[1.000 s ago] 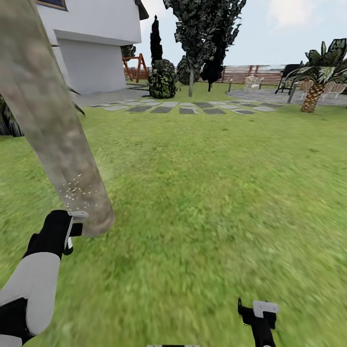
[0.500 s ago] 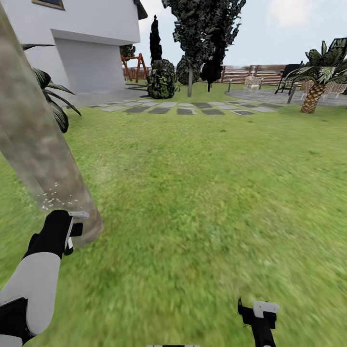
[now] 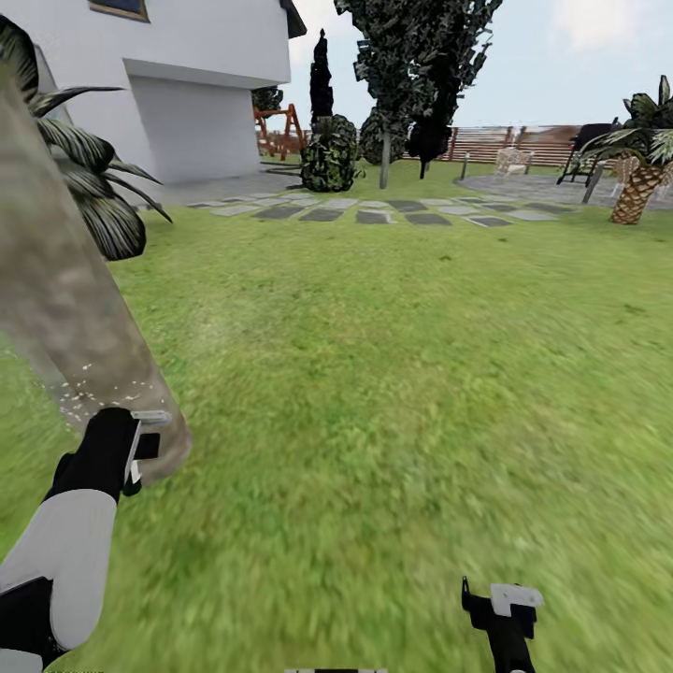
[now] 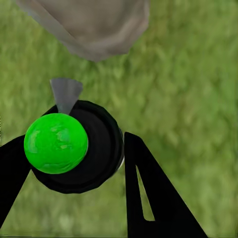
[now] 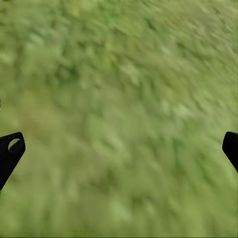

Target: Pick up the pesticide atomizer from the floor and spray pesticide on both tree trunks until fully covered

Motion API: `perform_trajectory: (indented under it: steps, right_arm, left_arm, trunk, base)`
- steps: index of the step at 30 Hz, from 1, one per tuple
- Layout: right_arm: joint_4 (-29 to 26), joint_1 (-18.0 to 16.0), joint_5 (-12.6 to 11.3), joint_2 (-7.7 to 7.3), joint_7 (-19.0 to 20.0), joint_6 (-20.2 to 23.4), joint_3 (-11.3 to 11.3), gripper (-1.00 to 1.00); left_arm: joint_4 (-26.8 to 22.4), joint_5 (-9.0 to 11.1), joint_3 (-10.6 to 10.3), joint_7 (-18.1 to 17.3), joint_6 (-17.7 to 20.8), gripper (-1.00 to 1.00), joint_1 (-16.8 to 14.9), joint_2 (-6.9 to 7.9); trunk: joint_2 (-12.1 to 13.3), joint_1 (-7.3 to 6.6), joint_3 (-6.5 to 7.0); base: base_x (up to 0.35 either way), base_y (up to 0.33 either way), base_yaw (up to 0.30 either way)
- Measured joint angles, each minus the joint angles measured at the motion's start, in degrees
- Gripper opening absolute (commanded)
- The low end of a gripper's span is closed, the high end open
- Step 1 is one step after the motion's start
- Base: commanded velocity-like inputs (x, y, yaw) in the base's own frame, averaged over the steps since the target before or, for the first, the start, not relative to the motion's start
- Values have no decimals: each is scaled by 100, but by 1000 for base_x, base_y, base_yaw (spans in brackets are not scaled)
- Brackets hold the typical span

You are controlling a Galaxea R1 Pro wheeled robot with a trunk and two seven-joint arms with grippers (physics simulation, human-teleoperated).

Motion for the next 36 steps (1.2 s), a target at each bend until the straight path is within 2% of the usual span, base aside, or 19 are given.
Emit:
perform_trajectory:
  steps: [6,13,19,22,27,36]
  right_arm:
    - [2,1,5,0,1,2,0,100]
    - [2,1,5,0,2,2,0,100]
    - [1,1,6,-1,6,0,0,100]
    - [1,2,6,2,8,0,0,100]
    - [1,1,5,8,5,0,0,100]
    - [3,0,5,7,7,0,0,100]
  left_arm:
    - [28,-5,28,4,1,-100,6,49]
    - [-15,7,28,0,-6,-100,67,37]
    - [26,3,-10,0,-15,-100,82,18]
    - [49,-1,24,0,-26,-100,233,24]
    - [33,2,12,4,-28,-100,261,19]
    - [-29,9,16,7,-27,-100,264,19]
  trunk:
    - [0,2,0]
    - [0,2,0]
    - [0,1,0]
    - [0,0,0]
    - [0,0,0]
    - [0,0,0]
  base:
    - [110,-120,277]
    - [3,-3,278]
    - [101,-227,130]
    - [150,-249,7]
    - [158,-250,52]
    - [165,-249,259]
